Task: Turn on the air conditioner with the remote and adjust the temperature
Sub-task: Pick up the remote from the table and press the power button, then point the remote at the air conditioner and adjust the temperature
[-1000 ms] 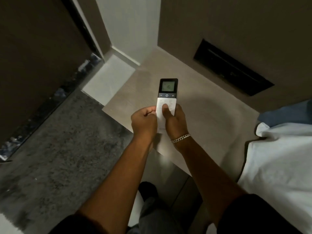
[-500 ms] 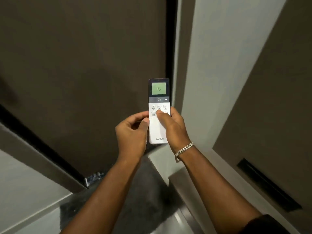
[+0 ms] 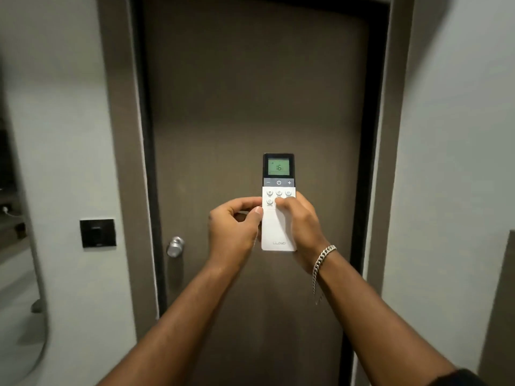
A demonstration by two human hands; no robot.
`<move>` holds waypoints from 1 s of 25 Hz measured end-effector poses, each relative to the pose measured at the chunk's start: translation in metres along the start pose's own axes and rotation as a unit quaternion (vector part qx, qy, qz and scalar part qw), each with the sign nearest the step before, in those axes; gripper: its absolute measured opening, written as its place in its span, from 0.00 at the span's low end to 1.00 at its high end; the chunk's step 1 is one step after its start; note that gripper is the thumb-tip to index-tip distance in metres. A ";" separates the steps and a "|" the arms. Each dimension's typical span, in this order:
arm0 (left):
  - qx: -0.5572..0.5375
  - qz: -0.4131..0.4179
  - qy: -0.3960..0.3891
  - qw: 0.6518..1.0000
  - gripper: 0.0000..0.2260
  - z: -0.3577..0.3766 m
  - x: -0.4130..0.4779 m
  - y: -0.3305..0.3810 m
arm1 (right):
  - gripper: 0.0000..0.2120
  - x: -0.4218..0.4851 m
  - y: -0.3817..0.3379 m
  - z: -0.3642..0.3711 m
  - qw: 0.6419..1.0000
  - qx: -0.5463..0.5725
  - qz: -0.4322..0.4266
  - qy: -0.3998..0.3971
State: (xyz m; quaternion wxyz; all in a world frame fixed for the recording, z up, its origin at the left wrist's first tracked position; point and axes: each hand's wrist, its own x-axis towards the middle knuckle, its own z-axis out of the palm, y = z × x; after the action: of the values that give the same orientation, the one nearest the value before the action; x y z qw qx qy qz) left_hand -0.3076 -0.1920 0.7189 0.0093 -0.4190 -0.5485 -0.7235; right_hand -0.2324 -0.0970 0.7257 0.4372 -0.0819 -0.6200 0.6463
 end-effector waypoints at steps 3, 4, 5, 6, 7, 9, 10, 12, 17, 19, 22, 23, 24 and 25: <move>0.055 0.046 -0.011 0.997 0.07 -0.022 0.026 0.043 | 0.06 0.012 -0.048 0.025 0.999 0.028 -0.012 -0.038; 0.092 0.061 -0.012 0.994 0.08 -0.029 0.034 0.053 | 0.06 0.016 -0.062 0.029 0.998 0.025 -0.013 -0.050; 0.135 0.079 -0.009 0.988 0.10 -0.035 0.040 0.061 | 0.06 0.020 -0.073 0.032 0.998 0.019 -0.013 -0.059; 0.178 0.101 -0.005 0.979 0.12 -0.042 0.047 0.069 | 0.07 0.024 -0.085 0.035 0.998 0.014 -0.018 -0.064; 0.220 0.123 0.000 0.968 0.14 -0.049 0.054 0.076 | 0.08 0.028 -0.096 0.036 0.998 0.012 -0.022 -0.064; 0.288 0.159 0.011 0.944 0.16 -0.062 0.067 0.087 | 0.10 0.036 -0.116 0.037 0.998 0.011 -0.030 -0.056; 0.311 0.169 0.016 0.935 0.17 -0.069 0.074 0.091 | 0.11 0.039 -0.125 0.037 0.998 0.008 -0.029 -0.052; 0.347 0.192 0.028 0.918 0.19 -0.082 0.089 0.103 | 0.12 0.049 -0.148 0.039 0.998 0.009 -0.027 -0.056; 0.452 0.279 0.063 0.845 0.27 -0.103 0.128 0.158 | 0.14 0.071 -0.234 0.050 0.996 -0.003 -0.026 -0.089; 0.499 0.292 0.090 0.811 0.29 -0.110 0.144 0.188 | 0.15 0.077 -0.268 0.056 0.995 -0.014 -0.023 -0.094; 0.544 0.295 0.124 0.776 0.31 -0.118 0.163 0.225 | 0.16 0.082 -0.299 0.066 0.993 -0.050 -0.030 -0.101; 0.556 0.293 0.126 0.767 0.31 -0.119 0.167 0.233 | 0.16 0.083 -0.304 0.069 0.993 -0.054 -0.031 -0.102; 0.568 0.291 0.123 0.760 0.32 -0.118 0.171 0.239 | 0.16 0.084 -0.307 0.072 0.993 -0.055 -0.031 -0.102; 0.580 0.288 0.118 0.753 0.32 -0.117 0.174 0.242 | 0.16 0.084 -0.307 0.073 0.993 -0.054 -0.031 -0.102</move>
State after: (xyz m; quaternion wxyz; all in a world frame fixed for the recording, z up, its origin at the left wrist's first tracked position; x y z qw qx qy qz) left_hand -0.3752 -0.3046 1.0108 0.5232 -0.3825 -0.7106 -0.2739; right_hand -0.1885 -0.1407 1.0465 0.3868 -0.0202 -0.6976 0.6028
